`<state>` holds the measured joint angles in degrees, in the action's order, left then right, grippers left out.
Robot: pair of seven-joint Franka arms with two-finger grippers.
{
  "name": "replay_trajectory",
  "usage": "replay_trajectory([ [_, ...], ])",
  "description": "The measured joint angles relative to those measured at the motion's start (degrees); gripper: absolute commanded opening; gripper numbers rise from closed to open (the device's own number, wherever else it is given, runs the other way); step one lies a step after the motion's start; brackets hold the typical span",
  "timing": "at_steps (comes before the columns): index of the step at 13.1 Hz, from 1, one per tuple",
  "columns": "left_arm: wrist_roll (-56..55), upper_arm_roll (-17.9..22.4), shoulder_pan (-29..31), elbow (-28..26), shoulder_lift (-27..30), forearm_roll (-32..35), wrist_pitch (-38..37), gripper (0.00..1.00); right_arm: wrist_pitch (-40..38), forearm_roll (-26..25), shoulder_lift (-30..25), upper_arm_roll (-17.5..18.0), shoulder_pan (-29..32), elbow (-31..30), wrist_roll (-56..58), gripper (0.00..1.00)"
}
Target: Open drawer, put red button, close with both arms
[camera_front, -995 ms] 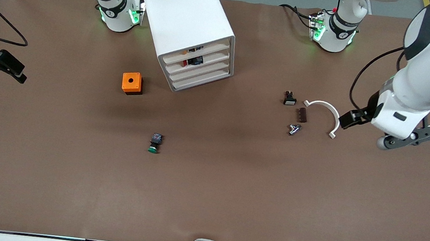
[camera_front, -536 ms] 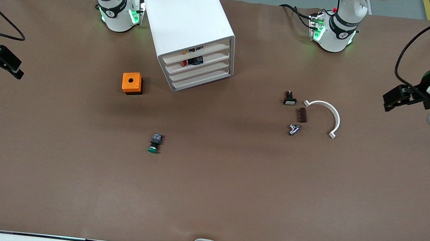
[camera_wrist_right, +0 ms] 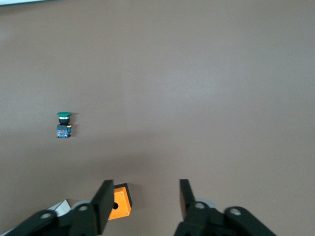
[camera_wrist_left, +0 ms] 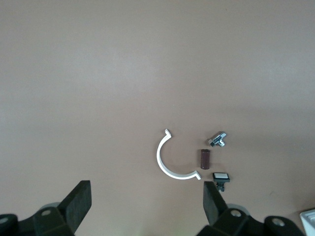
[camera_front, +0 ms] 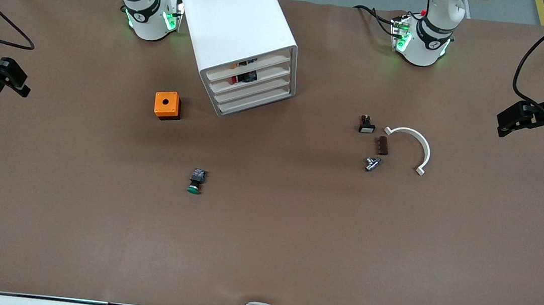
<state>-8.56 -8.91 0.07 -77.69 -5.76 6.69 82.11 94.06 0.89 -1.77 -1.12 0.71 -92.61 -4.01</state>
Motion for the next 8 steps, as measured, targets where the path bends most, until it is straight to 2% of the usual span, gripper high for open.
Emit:
replay_trajectory([
  [2, 3.45, 4.15, -2.24, -1.07, 1.37, -0.12, -0.11, 1.0, -1.93, 0.0, 0.0, 0.01, 0.0, 0.01, 0.0, 1.0],
  [3, 4.67, 5.82, -2.96, -2.17, 2.43, -0.38, -0.18, 1.0, -2.79, 0.0, 0.0, 0.02, 0.0, 0.01, 0.0, 0.96],
  [6, 5.28, 7.05, -3.23, -6.19, 5.85, -3.45, -0.08, 1.0, -3.21, 0.0, 0.0, 0.04, 0.0, 0.01, 0.0, 0.6],
  [8, 5.27, 6.96, -3.35, -10.03, 8.55, -5.78, 1.32, 1.0, -3.25, 0.0, 0.0, 0.05, 0.0, 0.01, 0.01, 0.42],
])
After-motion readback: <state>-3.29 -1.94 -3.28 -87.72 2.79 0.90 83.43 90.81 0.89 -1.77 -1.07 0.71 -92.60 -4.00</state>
